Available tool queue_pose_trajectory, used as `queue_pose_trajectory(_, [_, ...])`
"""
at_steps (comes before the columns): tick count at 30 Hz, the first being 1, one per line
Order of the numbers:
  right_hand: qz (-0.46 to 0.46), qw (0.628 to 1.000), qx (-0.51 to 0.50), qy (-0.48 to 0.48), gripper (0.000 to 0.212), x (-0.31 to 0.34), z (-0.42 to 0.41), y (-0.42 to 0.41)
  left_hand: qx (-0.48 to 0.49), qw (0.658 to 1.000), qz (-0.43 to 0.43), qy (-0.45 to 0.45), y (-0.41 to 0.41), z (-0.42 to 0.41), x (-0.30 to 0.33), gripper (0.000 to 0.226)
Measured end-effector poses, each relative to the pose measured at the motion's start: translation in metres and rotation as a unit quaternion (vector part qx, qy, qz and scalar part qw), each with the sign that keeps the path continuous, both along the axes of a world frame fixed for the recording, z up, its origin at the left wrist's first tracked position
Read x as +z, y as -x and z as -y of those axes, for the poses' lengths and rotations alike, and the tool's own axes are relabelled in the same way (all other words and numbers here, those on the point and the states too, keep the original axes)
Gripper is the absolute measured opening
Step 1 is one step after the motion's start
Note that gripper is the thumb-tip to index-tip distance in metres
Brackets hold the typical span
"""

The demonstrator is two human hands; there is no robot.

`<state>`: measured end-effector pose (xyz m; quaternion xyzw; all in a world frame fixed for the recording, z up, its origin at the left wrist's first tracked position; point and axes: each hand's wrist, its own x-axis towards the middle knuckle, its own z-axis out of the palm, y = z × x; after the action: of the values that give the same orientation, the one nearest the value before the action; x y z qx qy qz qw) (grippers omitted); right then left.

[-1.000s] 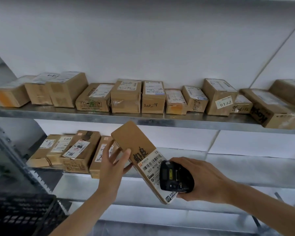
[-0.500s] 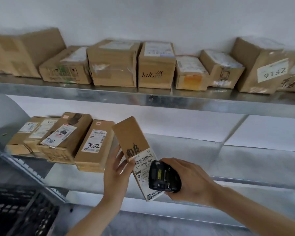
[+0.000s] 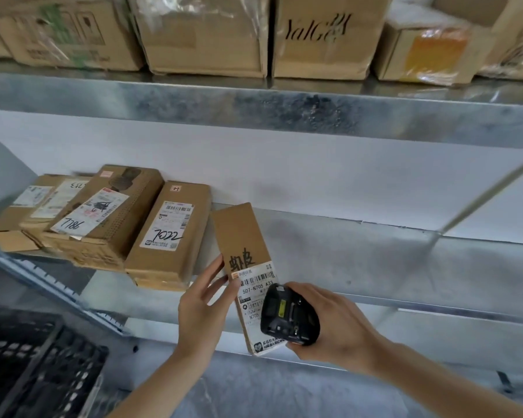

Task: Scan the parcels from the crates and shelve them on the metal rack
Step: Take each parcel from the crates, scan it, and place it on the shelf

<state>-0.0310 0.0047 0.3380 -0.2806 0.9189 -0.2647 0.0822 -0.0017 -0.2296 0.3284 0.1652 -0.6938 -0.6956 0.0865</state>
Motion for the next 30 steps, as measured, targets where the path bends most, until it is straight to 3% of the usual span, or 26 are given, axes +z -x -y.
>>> queue_pose_trajectory(11, [0.008, 1.0, -0.009, 0.015, 0.08, -0.029, 0.032, 0.016, 0.008, 0.999, 0.032, 0.009, 0.023, 0.022, -0.029, 0.049])
queue_pose_trajectory(30, [0.057, 0.995, -0.056, 0.067, 0.073, -0.025, 0.066, 0.045, -0.043, 0.997, 0.024, 0.063, 0.028, 0.042, -0.023, 0.046])
